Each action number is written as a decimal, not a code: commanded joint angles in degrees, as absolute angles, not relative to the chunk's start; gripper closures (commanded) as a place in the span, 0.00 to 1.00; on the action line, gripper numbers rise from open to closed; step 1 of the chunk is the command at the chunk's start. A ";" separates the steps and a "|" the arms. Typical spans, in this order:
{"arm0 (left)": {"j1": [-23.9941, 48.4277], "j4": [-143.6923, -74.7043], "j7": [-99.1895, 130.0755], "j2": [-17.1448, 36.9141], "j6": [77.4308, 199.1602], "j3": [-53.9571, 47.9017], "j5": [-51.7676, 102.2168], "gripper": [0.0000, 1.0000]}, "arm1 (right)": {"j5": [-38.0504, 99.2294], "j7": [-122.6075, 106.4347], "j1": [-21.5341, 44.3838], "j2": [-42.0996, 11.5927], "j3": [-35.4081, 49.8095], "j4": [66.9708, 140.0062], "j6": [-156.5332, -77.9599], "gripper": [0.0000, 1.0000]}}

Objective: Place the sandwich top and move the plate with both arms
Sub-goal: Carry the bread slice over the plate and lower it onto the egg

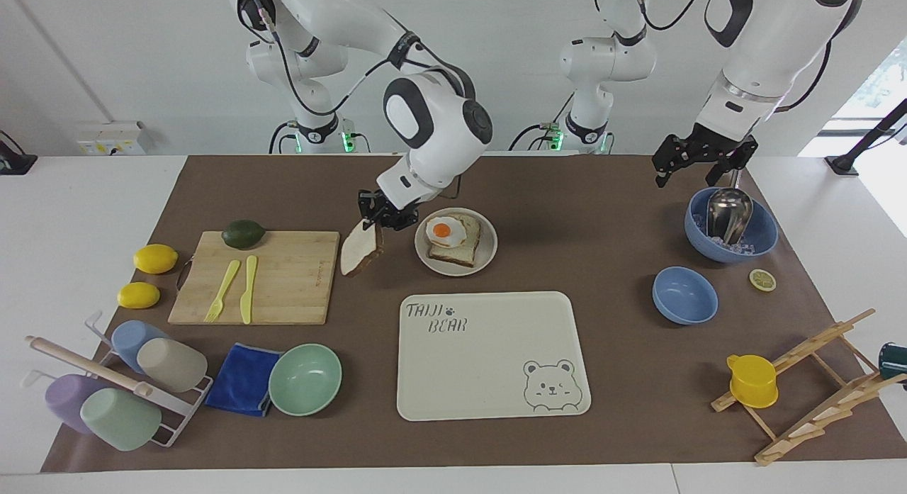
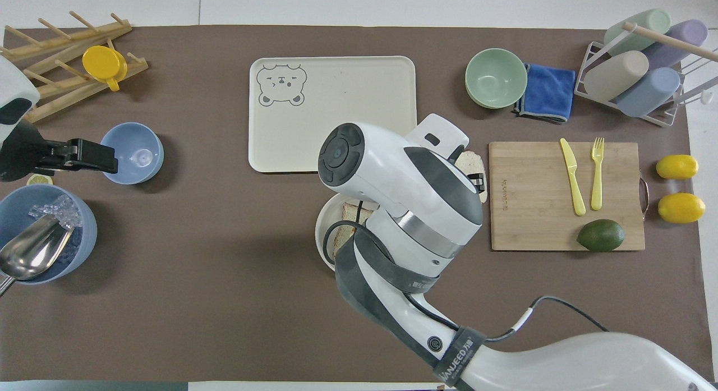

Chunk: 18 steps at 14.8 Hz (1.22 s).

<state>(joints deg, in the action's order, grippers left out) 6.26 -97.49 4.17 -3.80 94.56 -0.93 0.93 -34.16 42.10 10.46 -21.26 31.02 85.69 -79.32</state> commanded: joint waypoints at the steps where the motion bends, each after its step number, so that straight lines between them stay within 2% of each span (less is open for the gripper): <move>1: 5.10 -100.02 4.04 -5.36 96.76 -1.23 0.35 0.00 | -32.43 40.60 9.75 -22.32 35.67 79.98 -76.11 1.00; 4: 4.92 -100.20 4.04 -5.36 97.12 -1.23 0.35 0.00 | -32.52 41.74 12.91 -21.27 37.97 80.78 -74.88 1.00; 9: 4.92 -100.37 4.04 -5.36 97.47 -1.23 0.35 0.00 | -27.53 42.54 9.23 -22.32 38.06 83.58 -85.94 1.00; 12: 4.75 -100.55 3.96 -5.45 97.56 -1.23 0.35 0.00 | -26.72 47.34 9.14 -22.59 38.14 89.46 -91.12 1.00; 15: 4.48 -101.07 3.96 -5.71 97.82 -1.23 0.35 0.00 | -26.63 48.69 9.14 -22.76 38.14 92.80 -94.56 1.00; 18: 4.39 -101.16 3.96 -5.71 98.00 -1.23 0.35 0.00 | -26.63 48.87 9.49 -22.76 38.14 95.18 -94.83 1.00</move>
<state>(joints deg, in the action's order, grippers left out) 5.02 -98.80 4.17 -3.92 96.33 -0.86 0.93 -27.59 48.03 10.36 -23.99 37.63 92.67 -93.61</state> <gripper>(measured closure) 0.000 0.894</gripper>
